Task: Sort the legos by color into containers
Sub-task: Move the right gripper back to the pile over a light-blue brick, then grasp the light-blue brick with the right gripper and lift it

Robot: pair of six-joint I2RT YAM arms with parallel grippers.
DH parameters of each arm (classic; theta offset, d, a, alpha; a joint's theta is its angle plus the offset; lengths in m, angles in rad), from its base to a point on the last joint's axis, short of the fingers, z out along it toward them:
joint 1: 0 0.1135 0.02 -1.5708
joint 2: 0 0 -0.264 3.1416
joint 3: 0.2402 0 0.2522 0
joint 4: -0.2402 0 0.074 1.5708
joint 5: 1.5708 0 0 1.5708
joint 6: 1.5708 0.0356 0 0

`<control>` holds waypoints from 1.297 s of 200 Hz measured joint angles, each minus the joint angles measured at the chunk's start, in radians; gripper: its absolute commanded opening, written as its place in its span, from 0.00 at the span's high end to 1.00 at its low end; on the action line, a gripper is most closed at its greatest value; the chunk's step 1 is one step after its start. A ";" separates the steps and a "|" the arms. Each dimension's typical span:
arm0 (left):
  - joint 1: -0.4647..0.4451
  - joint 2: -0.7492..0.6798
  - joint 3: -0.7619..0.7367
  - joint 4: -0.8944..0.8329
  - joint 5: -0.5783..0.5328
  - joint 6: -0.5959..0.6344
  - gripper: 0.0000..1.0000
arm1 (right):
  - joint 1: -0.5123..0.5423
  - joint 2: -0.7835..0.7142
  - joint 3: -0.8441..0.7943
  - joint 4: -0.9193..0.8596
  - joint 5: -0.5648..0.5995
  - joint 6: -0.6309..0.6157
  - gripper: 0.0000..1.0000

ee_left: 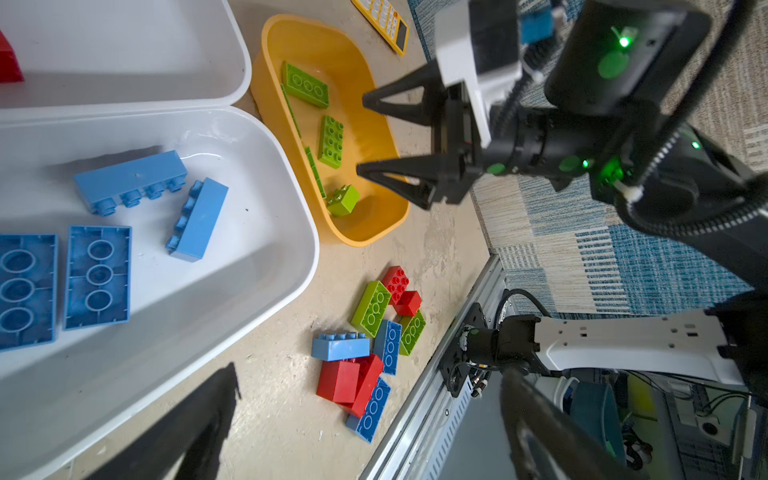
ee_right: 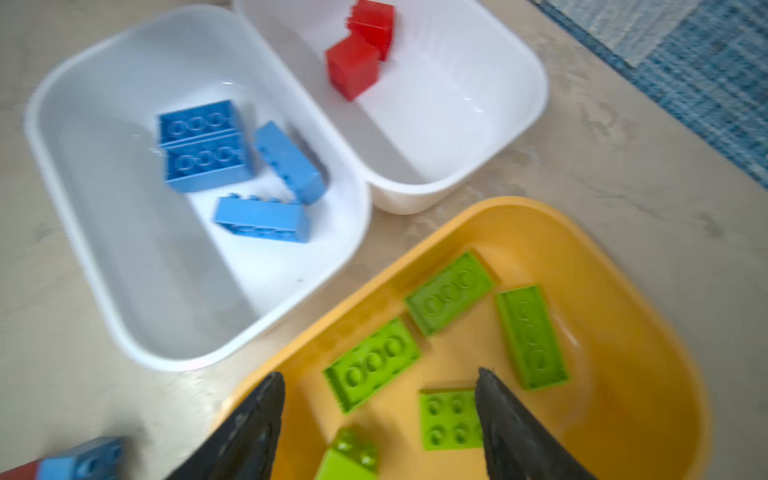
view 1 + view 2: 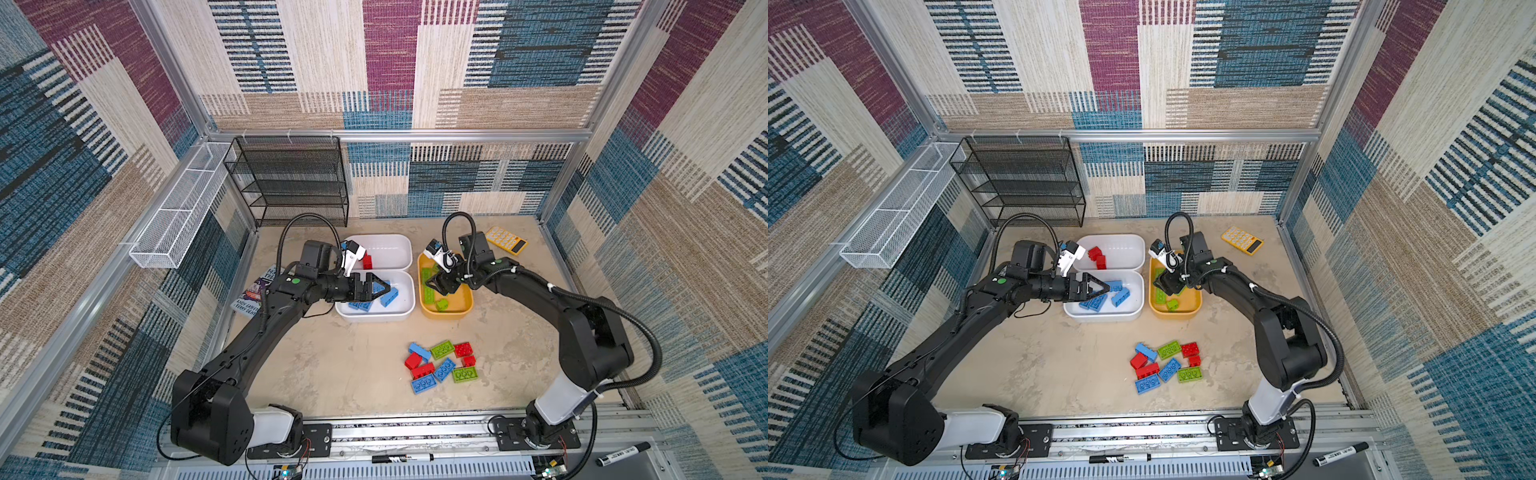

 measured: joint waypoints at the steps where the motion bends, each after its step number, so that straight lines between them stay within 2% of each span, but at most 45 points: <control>1: 0.001 0.000 0.000 0.000 0.000 0.000 0.00 | 0.003 -0.004 -0.004 -0.001 -0.001 0.000 0.25; 42: 0.028 0.003 0.000 -0.016 0.004 0.008 0.01 | 0.172 -0.153 -0.182 -0.086 -0.028 0.018 0.25; 77: 0.033 0.021 0.004 -0.022 0.011 0.019 0.01 | 0.240 -0.183 -0.293 -0.123 0.002 0.006 0.26; 111: 0.034 0.028 0.004 -0.022 0.023 0.023 0.01 | 0.273 -0.169 -0.325 -0.125 0.029 -0.019 0.28; 194: 0.040 0.029 -0.009 -0.023 0.025 0.026 0.01 | 0.307 -0.086 -0.313 -0.093 0.102 -0.050 0.45; 259: 0.044 0.029 -0.013 -0.023 0.025 0.026 0.01 | 0.312 -0.031 -0.284 -0.058 0.119 -0.049 0.51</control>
